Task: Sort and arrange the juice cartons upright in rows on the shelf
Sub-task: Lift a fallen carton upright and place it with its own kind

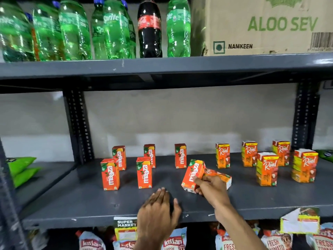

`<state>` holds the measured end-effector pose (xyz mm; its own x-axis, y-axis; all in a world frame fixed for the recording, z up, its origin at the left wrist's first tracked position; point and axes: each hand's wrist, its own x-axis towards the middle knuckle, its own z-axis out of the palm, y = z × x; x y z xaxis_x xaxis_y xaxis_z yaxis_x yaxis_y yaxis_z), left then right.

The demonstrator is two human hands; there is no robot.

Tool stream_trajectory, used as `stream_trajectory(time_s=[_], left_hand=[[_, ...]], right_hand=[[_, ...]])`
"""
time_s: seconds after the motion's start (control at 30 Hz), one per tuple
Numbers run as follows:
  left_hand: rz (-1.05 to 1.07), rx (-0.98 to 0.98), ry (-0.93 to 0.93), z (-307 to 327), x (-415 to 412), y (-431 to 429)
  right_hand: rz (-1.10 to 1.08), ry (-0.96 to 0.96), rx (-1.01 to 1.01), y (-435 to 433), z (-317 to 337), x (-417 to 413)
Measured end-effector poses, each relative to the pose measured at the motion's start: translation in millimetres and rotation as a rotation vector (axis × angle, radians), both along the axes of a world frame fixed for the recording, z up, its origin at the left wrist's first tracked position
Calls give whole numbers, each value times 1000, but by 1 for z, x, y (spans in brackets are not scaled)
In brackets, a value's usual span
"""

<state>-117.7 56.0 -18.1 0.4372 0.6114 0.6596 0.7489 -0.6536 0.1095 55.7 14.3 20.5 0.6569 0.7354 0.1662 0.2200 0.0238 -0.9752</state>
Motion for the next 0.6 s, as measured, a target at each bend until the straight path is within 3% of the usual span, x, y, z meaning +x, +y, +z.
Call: stream_trajectory(time_s=[0.33,0.6], left_hand=[[15,-45,-3,0,-1,-3],[56,-56,14,-3,-1,-2]], right_hand=[[250,-175,276,-46,63,-32],[330,-272,454,-74,100,-51]])
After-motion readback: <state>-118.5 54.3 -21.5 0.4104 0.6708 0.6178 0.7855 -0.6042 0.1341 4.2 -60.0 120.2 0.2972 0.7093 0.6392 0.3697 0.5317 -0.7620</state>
